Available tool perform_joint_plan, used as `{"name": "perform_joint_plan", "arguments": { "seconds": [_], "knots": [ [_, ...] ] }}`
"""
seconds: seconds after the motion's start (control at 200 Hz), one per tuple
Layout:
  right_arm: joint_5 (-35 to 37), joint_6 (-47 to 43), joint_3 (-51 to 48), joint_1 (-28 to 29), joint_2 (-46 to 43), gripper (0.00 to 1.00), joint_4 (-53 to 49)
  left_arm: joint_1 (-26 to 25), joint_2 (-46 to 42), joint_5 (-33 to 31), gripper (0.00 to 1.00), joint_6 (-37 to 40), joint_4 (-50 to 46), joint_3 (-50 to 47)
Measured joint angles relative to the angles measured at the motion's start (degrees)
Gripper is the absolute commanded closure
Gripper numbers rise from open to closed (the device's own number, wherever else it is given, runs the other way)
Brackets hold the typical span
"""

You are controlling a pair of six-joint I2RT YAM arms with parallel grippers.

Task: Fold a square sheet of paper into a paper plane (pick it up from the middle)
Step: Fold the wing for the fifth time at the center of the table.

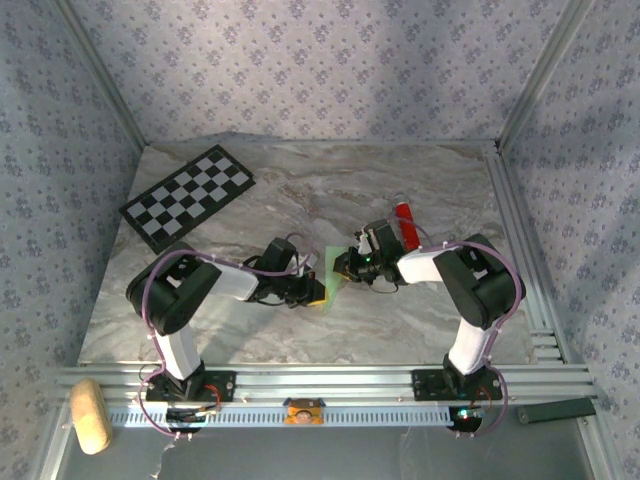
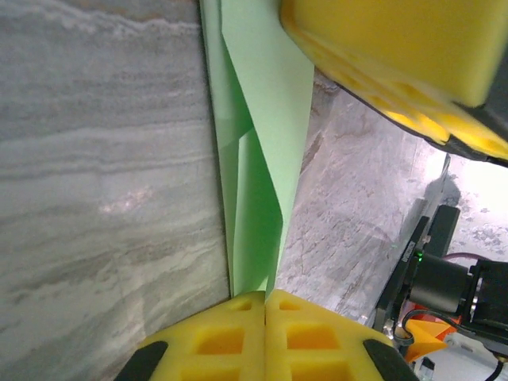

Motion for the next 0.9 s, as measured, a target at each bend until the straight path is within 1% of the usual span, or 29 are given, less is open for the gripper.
{"name": "perform_joint_plan", "arguments": {
  "seconds": [0.145,0.23,0.27,0.405,0.575,0.61,0.74,0.9],
  "knots": [
    [0.2,0.0,0.0,0.1,0.0,0.85,-0.1,-0.1,0.0,0.0,0.96,0.4,-0.4,0.2],
    [0.2,0.0,0.0,0.1,0.0,0.85,-0.1,-0.1,0.0,0.1,0.9,0.9,-0.9,0.4],
    [0.3,0.0,0.0,0.1,0.0,0.85,-0.1,-0.1,0.0,0.4,0.9,1.2,-1.2,0.6],
    [0.3,0.0,0.1,0.1,0.0,0.85,-0.3,-0.1,0.0,0.9,0.91,2.2,-1.9,0.9],
    [0.3,0.0,0.1,0.1,0.0,0.86,-0.3,-0.1,0.0,1.1,0.98,3.6,-3.4,1.2],
    [0.3,0.0,0.2,0.1,0.0,0.86,-0.4,-0.1,0.0,1.3,0.98,4.0,-3.7,1.2],
    [0.5,0.0,0.4,0.1,0.0,0.86,-1.1,-0.1,0.0,1.6,0.94,5.2,-4.5,1.5],
    [0.7,0.0,0.4,0.2,0.0,0.87,-1.2,-0.1,-0.5,1.6,0.94,6.4,-5.9,1.7]
  ]
}}
